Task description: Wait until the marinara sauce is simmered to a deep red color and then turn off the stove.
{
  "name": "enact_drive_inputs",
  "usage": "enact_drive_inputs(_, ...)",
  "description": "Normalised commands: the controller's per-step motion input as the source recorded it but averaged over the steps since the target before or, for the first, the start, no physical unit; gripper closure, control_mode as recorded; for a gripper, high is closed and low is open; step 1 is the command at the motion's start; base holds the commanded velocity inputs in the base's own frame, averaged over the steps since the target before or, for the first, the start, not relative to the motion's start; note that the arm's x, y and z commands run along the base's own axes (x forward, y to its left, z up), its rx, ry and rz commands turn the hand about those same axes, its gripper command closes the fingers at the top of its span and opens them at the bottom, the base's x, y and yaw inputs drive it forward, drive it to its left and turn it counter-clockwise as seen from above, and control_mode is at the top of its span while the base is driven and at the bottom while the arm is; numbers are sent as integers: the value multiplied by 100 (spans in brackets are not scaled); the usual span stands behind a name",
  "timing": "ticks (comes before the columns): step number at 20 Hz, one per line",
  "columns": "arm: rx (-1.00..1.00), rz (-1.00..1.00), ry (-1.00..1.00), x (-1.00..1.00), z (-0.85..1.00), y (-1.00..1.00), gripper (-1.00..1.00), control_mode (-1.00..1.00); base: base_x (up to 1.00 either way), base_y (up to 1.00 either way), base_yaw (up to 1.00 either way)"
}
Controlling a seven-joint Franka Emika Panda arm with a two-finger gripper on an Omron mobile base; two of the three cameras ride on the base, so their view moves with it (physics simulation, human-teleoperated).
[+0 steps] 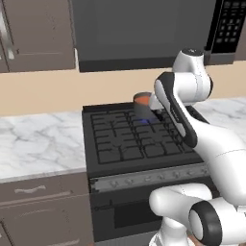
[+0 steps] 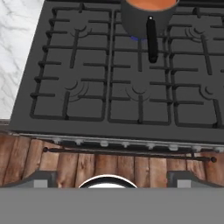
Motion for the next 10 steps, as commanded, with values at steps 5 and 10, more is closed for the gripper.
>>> enact_drive_inputs(5,0,0,0,0,0,0,-100,100,0,47,0)
enact_drive_inputs(10,0,0,0,0,0,0,-100,100,2,47,0)
